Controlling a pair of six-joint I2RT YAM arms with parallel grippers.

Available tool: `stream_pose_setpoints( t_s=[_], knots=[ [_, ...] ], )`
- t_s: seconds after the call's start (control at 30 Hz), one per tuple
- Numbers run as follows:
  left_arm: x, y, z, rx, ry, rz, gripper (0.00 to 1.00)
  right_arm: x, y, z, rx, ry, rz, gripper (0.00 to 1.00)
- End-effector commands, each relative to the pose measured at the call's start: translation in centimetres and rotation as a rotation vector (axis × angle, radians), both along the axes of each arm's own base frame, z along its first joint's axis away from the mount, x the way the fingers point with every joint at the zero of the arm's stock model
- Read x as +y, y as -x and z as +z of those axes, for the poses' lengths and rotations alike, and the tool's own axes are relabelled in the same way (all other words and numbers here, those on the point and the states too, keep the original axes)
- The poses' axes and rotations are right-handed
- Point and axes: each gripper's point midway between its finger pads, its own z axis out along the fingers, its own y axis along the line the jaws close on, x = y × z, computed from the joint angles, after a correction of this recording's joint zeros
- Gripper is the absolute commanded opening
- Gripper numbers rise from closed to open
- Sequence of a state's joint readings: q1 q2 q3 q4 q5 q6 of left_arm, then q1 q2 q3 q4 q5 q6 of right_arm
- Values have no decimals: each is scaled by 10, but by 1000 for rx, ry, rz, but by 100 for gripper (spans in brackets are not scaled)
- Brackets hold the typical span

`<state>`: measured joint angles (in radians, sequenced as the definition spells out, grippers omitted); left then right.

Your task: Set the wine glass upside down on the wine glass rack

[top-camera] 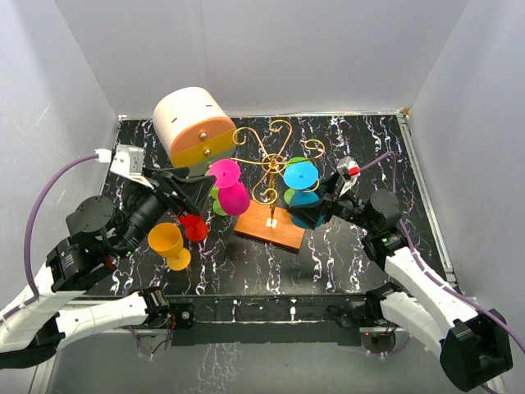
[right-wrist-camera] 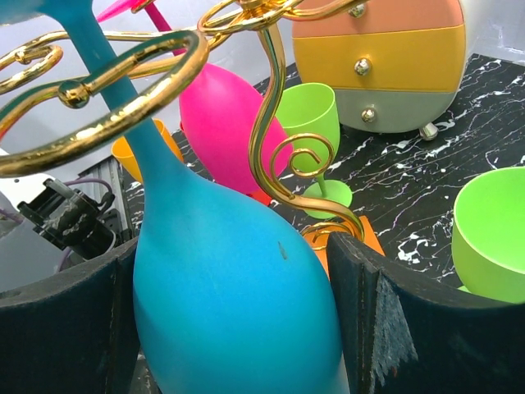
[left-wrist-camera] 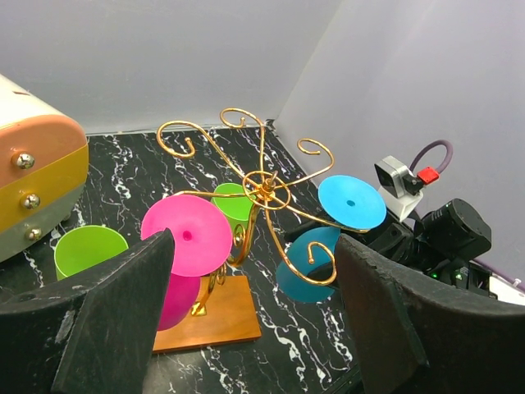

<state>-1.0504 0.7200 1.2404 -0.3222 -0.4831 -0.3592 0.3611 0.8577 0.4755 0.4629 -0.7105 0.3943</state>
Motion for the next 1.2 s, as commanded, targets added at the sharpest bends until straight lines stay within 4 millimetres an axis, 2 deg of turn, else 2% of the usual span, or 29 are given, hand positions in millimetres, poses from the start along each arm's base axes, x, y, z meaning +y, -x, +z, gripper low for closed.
stream_pose_setpoints(
  t_s=[0.0, 0.3, 0.53, 0.8, 0.87, 0.97, 1.17],
  knots=[
    [2, 0, 4, -9, -2, 8, 78, 0, 7, 33, -120, -16, 15, 46],
    [2, -1, 2, -10, -6, 10, 78, -11, 12, 32, -139, -36, -48, 49],
    [3, -1, -1, -3, -12, 13, 78, -20, -4, 24, -89, -31, -154, 50],
    [8, -1, -9, 7, -27, 31, 78, -21, -13, 16, -54, -18, -179, 52],
    [9, -2, -14, 15, -40, 41, 78, -20, -15, 12, -41, -7, -179, 56],
    [12, -4, -26, 40, -61, 60, 78, -19, -16, 8, -25, 15, -172, 66],
    [23, -10, -60, 123, -117, 144, 78, -19, -16, 4, -8, 30, -175, 78]
  ],
)
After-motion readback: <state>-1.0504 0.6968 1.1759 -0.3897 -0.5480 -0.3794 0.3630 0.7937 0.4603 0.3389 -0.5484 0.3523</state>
